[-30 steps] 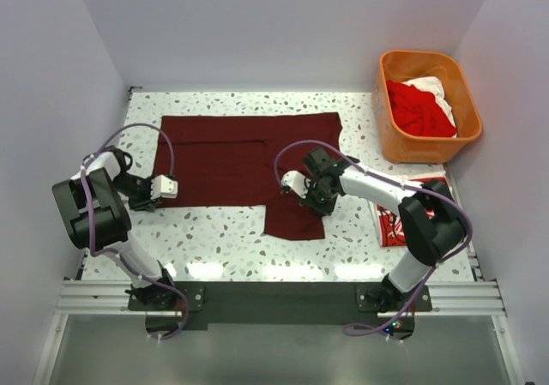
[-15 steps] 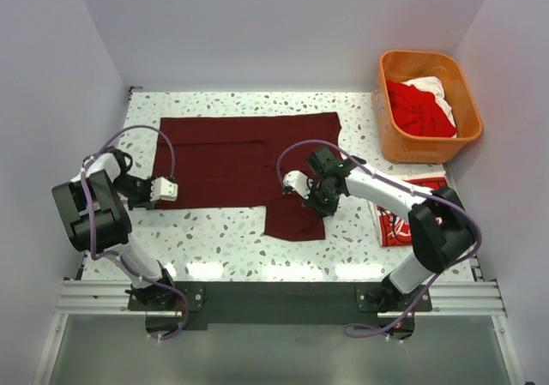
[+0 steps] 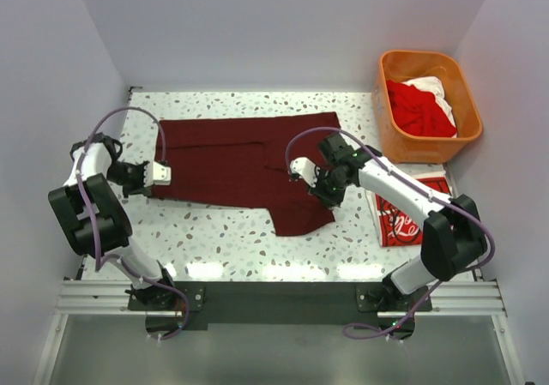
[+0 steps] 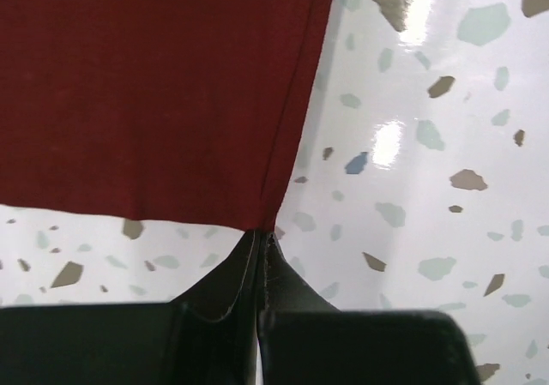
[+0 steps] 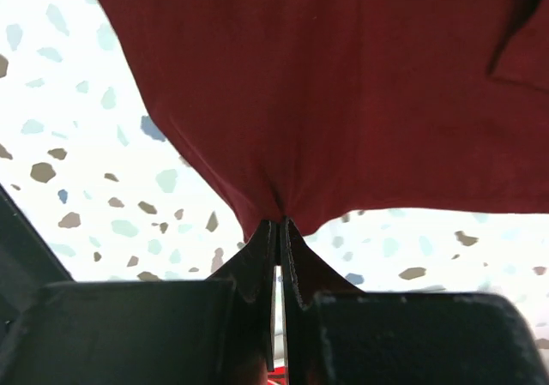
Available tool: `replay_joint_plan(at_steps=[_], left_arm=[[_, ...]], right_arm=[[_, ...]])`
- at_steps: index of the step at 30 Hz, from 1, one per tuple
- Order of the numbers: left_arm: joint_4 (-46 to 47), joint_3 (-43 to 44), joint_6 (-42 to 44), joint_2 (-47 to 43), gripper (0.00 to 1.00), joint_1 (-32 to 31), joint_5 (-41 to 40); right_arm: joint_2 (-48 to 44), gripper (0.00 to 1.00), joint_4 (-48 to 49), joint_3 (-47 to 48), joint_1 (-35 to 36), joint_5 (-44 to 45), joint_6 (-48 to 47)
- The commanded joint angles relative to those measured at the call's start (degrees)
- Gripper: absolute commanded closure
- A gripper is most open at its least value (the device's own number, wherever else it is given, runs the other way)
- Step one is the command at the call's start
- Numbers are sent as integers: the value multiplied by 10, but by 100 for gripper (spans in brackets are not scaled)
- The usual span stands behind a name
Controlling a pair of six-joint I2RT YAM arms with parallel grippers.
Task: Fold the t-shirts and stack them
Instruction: Fold the tshirt
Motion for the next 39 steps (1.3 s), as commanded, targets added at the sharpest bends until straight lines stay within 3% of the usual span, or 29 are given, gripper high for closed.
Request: replay_joint_plan(at_steps=[1, 24, 39], left_arm=[[-22, 47, -26, 20, 100, 7, 50], [69, 179, -175, 116, 100, -13, 128], [72, 243, -184, 165, 100, -20, 124]], right_arm=[[24, 100, -23, 50, -15, -20, -38], [259, 100, -171, 397, -106, -37, -185], [358, 100, -199, 563, -121, -31, -213]])
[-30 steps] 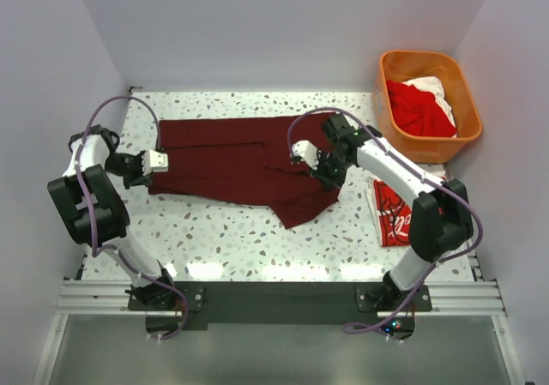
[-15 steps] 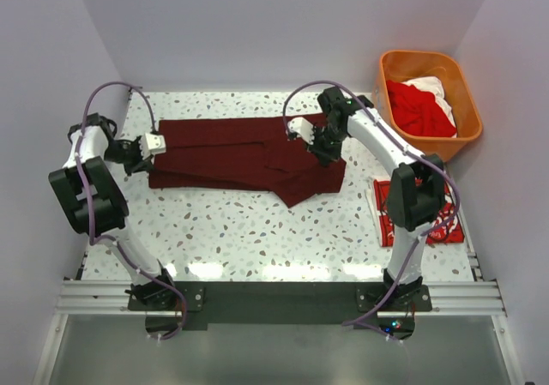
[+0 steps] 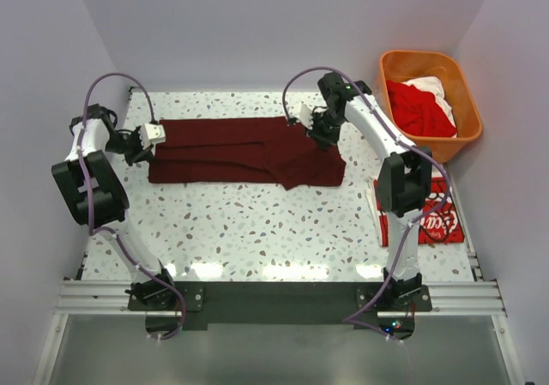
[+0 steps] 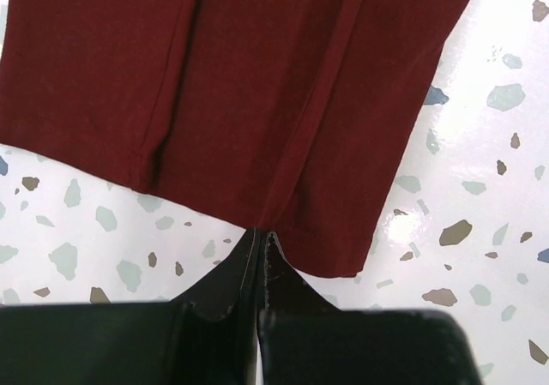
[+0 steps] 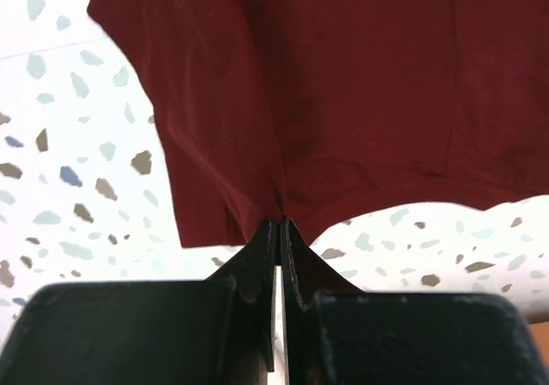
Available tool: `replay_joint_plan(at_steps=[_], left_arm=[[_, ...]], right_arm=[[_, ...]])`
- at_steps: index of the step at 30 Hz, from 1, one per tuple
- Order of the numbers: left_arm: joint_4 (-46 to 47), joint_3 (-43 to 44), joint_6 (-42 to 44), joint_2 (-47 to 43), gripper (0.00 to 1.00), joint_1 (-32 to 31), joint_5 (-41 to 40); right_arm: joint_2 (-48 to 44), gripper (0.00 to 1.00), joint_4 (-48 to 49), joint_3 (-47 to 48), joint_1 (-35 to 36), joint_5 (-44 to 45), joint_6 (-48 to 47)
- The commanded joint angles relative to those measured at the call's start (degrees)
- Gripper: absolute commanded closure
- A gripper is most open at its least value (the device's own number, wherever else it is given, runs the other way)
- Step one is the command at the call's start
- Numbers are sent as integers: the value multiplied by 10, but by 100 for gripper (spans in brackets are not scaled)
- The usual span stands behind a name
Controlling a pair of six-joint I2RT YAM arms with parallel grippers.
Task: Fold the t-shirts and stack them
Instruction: Fold the tshirt
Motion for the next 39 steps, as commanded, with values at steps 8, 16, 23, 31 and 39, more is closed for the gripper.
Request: replay_joint_plan(at_steps=[8, 16, 23, 31, 39], left_arm=[[23, 10, -2, 5, 100, -4, 2], [47, 8, -20, 5, 100, -5, 5], [53, 8, -31, 13, 100, -8, -4], [64, 10, -34, 18, 100, -8, -6], [81, 16, -48, 28, 100, -16, -11]], right_arm=[[57, 100, -20, 115, -1, 0, -28], [73, 100, 3, 125, -3, 19, -36], [75, 100, 37, 128, -8, 25, -24], [81, 100, 65, 132, -11, 28, -19], [92, 100, 89, 137, -12, 37, -15]])
